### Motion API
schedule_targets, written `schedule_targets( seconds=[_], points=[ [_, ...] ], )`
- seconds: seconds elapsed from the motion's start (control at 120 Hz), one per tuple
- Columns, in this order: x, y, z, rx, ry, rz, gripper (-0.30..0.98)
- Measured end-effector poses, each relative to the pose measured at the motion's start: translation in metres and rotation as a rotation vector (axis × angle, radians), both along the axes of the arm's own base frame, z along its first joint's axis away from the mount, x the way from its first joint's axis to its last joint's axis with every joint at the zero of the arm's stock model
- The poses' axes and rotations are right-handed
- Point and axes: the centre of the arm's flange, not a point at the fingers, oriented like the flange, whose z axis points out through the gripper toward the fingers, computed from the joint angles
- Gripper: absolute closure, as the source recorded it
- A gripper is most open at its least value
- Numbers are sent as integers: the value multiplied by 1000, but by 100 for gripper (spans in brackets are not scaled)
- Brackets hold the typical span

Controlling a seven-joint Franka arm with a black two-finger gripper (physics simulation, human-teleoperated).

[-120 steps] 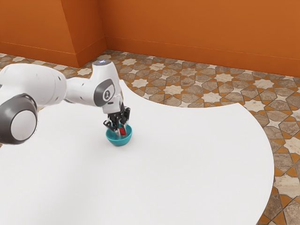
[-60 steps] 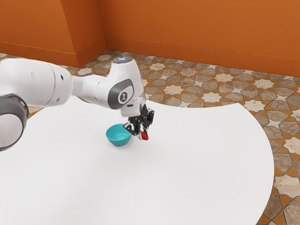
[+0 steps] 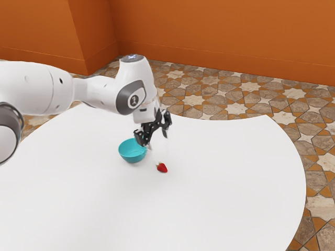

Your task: Take strawberry from the bowl

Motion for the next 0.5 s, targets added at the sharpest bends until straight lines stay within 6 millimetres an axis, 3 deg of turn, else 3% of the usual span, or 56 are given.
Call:
schedule_targets(
  seconds=[0.092, 0.25, 0.367, 0.5],
  points=[
    [-16, 1, 80, -16, -63, 51, 10],
    [-56, 21, 192, -40, -101, 169, 5],
    [-87, 56, 240, -41, -65, 333, 3],
    [-122, 87, 275, -22, 27, 589, 1]
  ],
)
